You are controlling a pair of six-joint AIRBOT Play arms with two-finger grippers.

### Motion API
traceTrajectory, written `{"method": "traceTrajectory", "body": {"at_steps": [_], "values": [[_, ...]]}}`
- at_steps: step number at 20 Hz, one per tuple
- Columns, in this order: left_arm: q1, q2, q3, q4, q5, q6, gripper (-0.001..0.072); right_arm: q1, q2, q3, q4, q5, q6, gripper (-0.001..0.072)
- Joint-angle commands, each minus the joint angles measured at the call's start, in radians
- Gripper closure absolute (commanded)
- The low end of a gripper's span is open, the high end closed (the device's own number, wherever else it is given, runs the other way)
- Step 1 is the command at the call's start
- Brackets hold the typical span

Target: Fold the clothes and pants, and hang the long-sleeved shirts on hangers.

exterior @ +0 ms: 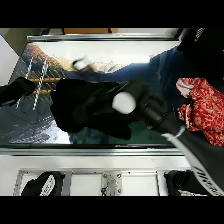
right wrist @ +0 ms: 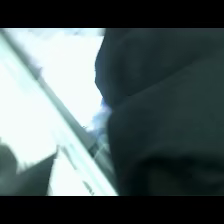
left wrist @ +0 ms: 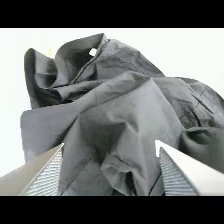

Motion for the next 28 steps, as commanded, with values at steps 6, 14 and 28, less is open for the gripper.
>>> {"method": "traceTrajectory", "body": {"at_steps": [6, 14, 28], "values": [[-0.143, 0.045, -0.196, -0.023, -0.072, -0.017, 0.0097, -0.110, 0.055, -0.003, -0.078, -0.038, 0.025, 0.0058], [-0.559, 0.034, -0.588, -0.083, 0.311, -0.201, 0.0097, -0.354, 0.043, -0.004, -0.135, 0.169, -0.093, 0.0059], [-0.643, -0.236, -0.562, -0.077, 0.345, -0.234, 0.0688, -0.223, -0.225, 0.088, -0.389, 0.132, -0.193, 0.0059]]}}
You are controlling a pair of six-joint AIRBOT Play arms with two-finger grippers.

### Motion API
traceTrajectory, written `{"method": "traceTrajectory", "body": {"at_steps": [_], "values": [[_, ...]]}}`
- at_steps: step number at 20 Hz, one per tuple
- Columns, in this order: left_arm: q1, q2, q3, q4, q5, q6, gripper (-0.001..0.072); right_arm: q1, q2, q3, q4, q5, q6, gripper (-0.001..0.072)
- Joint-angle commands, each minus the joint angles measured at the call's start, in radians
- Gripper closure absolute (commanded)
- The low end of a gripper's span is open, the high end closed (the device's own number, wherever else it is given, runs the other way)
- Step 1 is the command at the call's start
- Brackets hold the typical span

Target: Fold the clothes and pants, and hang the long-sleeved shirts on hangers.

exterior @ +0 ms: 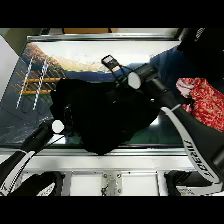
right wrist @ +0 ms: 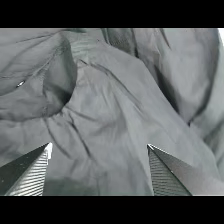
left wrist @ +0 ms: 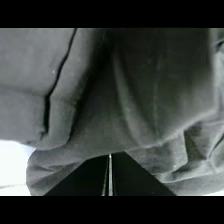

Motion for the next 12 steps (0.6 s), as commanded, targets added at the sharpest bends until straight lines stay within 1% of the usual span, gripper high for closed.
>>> {"method": "traceTrajectory", "body": {"at_steps": [1, 3, 6, 9, 12], "values": [[-0.002, 0.027, 0.007, 0.002, -0.013, -0.003, 0.0689, 0.058, -0.120, 0.068, -0.145, -0.019, -0.002, 0.0060], [-0.002, 0.087, 0.007, 0.002, -0.012, -0.003, 0.0688, 0.076, -0.201, 0.115, -0.193, -0.041, 0.024, 0.0060], [-0.003, 0.171, 0.007, 0.002, -0.012, -0.003, 0.0688, 0.100, -0.288, 0.164, -0.224, -0.097, 0.027, 0.0060], [-0.002, 0.212, 0.007, 0.002, -0.024, -0.003, 0.0689, 0.105, -0.325, 0.169, -0.237, -0.135, 0.028, 0.0060], [-0.003, 0.217, 0.007, 0.002, -0.051, -0.003, 0.0689, 0.105, -0.345, 0.169, -0.304, -0.146, 0.050, 0.0059]]}}
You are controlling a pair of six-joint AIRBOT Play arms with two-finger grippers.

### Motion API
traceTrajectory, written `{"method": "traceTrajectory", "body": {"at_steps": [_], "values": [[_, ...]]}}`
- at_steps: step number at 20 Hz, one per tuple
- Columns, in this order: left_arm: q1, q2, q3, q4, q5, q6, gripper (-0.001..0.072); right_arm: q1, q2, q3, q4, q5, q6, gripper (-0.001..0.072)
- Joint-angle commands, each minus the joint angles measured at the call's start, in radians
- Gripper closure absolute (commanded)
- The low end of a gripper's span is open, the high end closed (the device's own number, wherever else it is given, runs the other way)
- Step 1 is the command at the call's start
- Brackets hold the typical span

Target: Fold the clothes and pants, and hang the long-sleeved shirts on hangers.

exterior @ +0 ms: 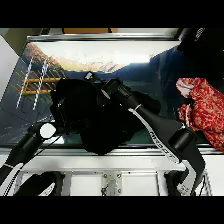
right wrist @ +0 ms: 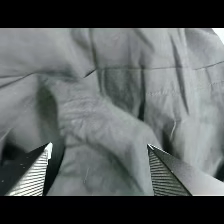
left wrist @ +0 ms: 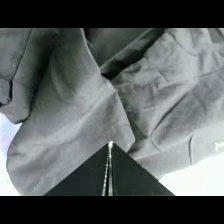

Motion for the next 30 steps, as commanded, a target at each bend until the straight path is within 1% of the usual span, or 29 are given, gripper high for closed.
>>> {"method": "traceTrajectory", "body": {"at_steps": [1, 5, 9, 10, 11, 12, 13, 14, 15, 17, 20, 23, 26, 27, 28, 29, 30], "values": [[-0.001, 0.019, 0.001, -0.001, -0.026, 0.000, 0.0688, 0.004, -0.036, 0.007, -0.071, -0.029, 0.016, 0.0059], [-0.001, 0.019, 0.002, -0.002, -0.035, -0.001, 0.0688, 0.005, -0.062, 0.007, -0.135, -0.037, 0.079, 0.0060], [-0.001, 0.019, 0.002, -0.003, -0.041, -0.001, 0.0688, 0.003, -0.084, 0.007, -0.213, -0.041, 0.171, 0.0062], [-0.001, 0.019, 0.002, -0.003, -0.041, -0.001, 0.0688, 0.002, -0.089, 0.007, -0.214, -0.045, 0.173, 0.0099], [-0.001, 0.019, 0.002, -0.003, -0.042, -0.001, 0.0688, 0.002, -0.093, 0.007, -0.213, -0.047, 0.172, 0.0262], [-0.001, 0.019, 0.002, -0.003, -0.043, -0.001, 0.0688, 0.003, -0.093, 0.007, -0.213, -0.051, 0.172, 0.0401], [-0.001, 0.019, 0.001, -0.003, -0.042, -0.001, 0.0688, 0.002, -0.090, 0.008, -0.214, -0.051, 0.173, 0.0513], [0.000, 0.019, 0.002, -0.003, -0.042, -0.001, 0.0688, 0.002, -0.082, 0.008, -0.221, -0.051, 0.172, 0.0644], [0.000, 0.019, 0.002, -0.001, -0.042, 0.000, 0.0689, 0.002, -0.067, 0.008, -0.225, -0.049, 0.172, 0.0695], [0.000, 0.019, 0.002, 0.000, -0.042, 0.000, 0.0689, -0.003, -0.004, 0.008, -0.229, -0.016, 0.172, 0.0696], [0.000, 0.019, 0.014, 0.000, -0.041, -0.001, 0.0689, -0.006, 0.144, 0.005, -0.227, 0.150, 0.182, 0.0696], [-0.001, 0.019, 0.079, 0.001, -0.039, -0.001, 0.0689, -0.002, 0.337, -0.066, -0.216, 0.297, 0.264, 0.0696], [-0.001, 0.019, 0.150, 0.000, -0.021, 0.000, 0.0688, 0.010, 0.557, -0.255, -0.201, 0.356, 0.353, 0.0696], [-0.001, 0.019, 0.171, -0.002, -0.011, 0.000, 0.0671, 0.020, 0.639, -0.342, -0.200, 0.359, 0.389, 0.0696], [-0.005, 0.018, 0.188, -0.005, -0.005, 0.000, 0.0361, 0.033, 0.717, -0.428, -0.197, 0.358, 0.438, 0.0696], [-0.016, 0.017, 0.207, -0.003, 0.002, -0.001, -0.0013, 0.047, 0.784, -0.503, -0.196, 0.358, 0.487, 0.0696], [-0.032, 0.010, 0.226, -0.002, 0.006, 0.000, -0.0011, 0.060, 0.846, -0.570, -0.195, 0.357, 0.542, 0.0696]]}}
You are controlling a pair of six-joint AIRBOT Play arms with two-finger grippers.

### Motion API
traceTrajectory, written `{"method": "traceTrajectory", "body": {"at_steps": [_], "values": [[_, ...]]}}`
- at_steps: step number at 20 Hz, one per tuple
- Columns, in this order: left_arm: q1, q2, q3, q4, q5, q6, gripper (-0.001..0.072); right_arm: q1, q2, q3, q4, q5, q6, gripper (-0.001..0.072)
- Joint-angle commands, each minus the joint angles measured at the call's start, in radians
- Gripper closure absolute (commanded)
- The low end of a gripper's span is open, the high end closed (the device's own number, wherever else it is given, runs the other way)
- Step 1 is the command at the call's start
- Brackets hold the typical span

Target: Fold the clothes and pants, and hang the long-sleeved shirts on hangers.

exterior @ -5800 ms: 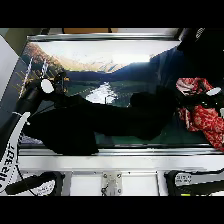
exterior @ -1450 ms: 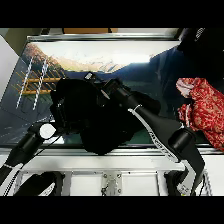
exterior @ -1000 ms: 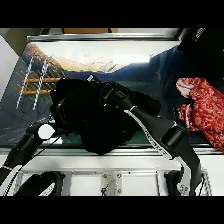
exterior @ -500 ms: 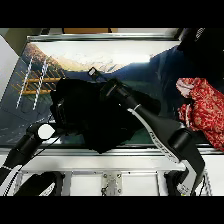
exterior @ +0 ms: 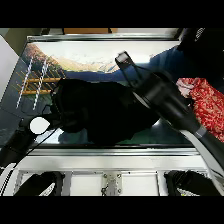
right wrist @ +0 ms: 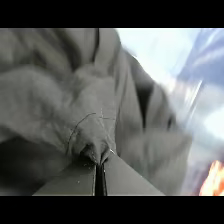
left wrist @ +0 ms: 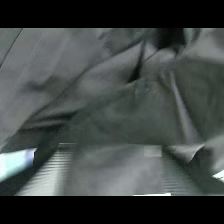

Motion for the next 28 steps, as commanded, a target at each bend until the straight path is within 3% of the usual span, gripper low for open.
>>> {"method": "traceTrajectory", "body": {"at_steps": [1, 4, 13, 14, 16, 17, 24, 28], "values": [[-0.043, -0.024, 0.079, -0.002, 0.022, 0.000, -0.0011, 0.041, 0.252, -0.254, 0.009, 0.030, 0.198, 0.0696], [-0.130, -0.114, 0.181, 0.002, 0.021, 0.015, -0.0011, 0.053, 0.359, -0.351, 0.010, 0.023, 0.288, 0.0695], [-0.198, -0.387, 0.304, 0.000, -0.153, 0.072, -0.0010, 0.051, 0.387, -0.354, -0.002, -0.001, 0.288, 0.0695], [-0.198, -0.402, 0.304, 0.000, -0.151, 0.072, 0.0147, 0.051, 0.387, -0.352, -0.002, -0.015, 0.288, 0.0695], [-0.175, -0.410, 0.304, 0.001, -0.151, 0.103, 0.0652, 0.042, 0.389, -0.350, -0.001, -0.037, 0.288, 0.0695], [-0.147, -0.397, 0.305, 0.002, -0.158, 0.119, 0.0688, 0.028, 0.392, -0.350, -0.001, -0.035, 0.288, 0.0695], [0.269, -0.156, 0.304, -0.002, -0.181, 0.228, 0.0688, -0.034, 0.422, -0.350, 0.038, -0.042, 0.319, 0.0695], [0.386, -0.103, 0.304, -0.003, -0.241, 0.248, 0.0688, -0.034, 0.412, -0.352, 0.099, -0.152, 0.325, 0.0696]]}}
